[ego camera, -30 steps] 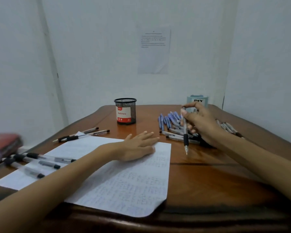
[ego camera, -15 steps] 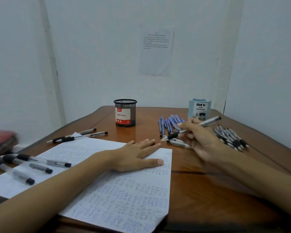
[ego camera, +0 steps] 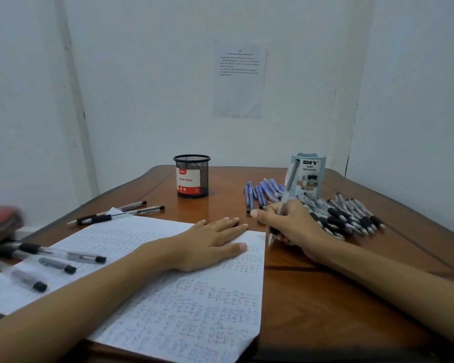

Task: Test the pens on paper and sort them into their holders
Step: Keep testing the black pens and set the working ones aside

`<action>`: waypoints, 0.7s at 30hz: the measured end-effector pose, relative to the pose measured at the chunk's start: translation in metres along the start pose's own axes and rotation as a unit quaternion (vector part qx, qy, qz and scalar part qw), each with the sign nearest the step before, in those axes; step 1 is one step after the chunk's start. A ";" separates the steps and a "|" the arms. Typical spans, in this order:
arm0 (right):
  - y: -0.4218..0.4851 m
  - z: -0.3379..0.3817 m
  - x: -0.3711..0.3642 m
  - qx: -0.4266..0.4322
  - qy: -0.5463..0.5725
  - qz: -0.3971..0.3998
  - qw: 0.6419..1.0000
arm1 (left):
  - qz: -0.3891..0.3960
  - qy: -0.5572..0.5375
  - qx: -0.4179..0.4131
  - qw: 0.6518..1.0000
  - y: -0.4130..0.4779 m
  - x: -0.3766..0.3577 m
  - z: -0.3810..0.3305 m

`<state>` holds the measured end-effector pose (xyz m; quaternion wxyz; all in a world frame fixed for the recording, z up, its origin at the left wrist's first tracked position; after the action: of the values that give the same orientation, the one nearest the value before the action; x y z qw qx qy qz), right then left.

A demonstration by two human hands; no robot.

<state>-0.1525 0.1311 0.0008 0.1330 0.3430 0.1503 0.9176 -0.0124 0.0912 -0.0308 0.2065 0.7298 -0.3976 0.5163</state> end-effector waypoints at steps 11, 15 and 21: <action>0.000 0.006 -0.010 0.049 -0.029 0.058 0.997 | -0.006 0.003 0.001 1.000 0.001 0.001 -0.002; 0.002 0.002 -0.009 0.030 -0.016 0.052 0.998 | -0.009 0.004 0.001 1.000 0.000 0.001 -0.002; 0.001 0.003 -0.007 0.043 -0.019 0.030 0.998 | -0.010 0.002 -0.001 1.000 0.000 0.001 -0.002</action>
<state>-0.1455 0.1285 -0.0003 0.0936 0.3698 0.1771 0.9073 -0.0130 0.0919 -0.0289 0.2130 0.7323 -0.3906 0.5155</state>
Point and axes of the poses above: each hand's wrist, its own y-axis towards the middle knuckle, its own x-axis out of the back of the hand, z = x × y, the point moved 6 cm from there along y, towards the middle knuckle, and after that the axes turned 15 degrees about -y, right-handed, at the moved point
